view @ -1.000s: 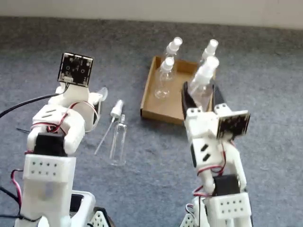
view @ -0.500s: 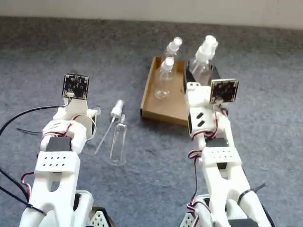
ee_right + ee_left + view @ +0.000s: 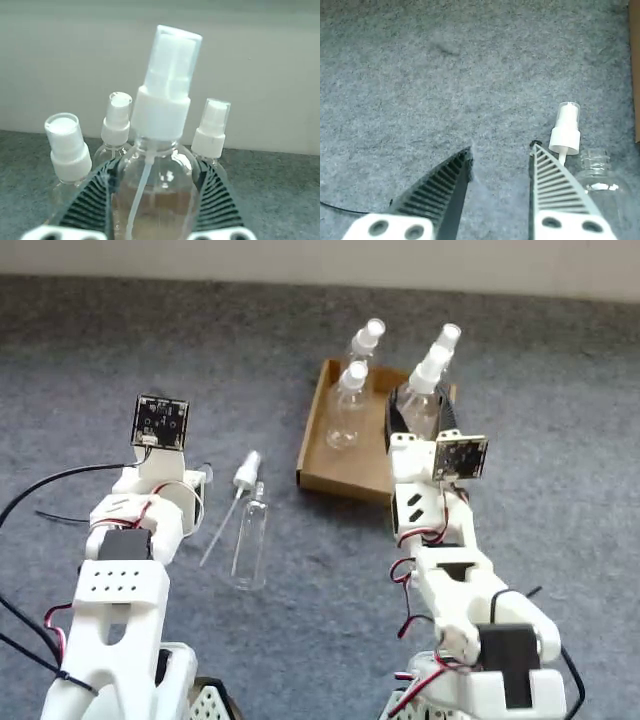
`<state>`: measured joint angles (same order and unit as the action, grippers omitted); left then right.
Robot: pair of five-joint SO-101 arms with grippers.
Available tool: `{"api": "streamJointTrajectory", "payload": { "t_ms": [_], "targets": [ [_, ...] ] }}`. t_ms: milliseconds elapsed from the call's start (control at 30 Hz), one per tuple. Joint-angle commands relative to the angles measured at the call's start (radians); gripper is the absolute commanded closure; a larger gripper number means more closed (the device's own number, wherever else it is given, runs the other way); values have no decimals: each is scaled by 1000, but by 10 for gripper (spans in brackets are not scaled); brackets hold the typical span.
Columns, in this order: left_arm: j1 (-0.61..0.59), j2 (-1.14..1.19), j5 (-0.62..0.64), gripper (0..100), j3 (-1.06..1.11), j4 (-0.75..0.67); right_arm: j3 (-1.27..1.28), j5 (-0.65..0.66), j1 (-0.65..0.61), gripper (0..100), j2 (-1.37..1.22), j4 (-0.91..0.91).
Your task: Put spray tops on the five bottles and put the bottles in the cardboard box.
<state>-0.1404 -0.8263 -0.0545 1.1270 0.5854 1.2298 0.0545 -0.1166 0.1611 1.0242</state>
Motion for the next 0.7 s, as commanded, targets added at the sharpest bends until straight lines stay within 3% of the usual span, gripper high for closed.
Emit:
{"api": "streamJointTrajectory", "payload": {
  "t_ms": [0,533,667],
  "targets": [
    [-13,-2,-6,826,-4,-21,-15,2,12,995,-79,133],
    [-12,-1,-6,826,31,-72,-194,0,47,995,-348,191],
    [-12,-1,-6,826,31,-72,-211,-84,47,995,-351,186]
  ]
}}
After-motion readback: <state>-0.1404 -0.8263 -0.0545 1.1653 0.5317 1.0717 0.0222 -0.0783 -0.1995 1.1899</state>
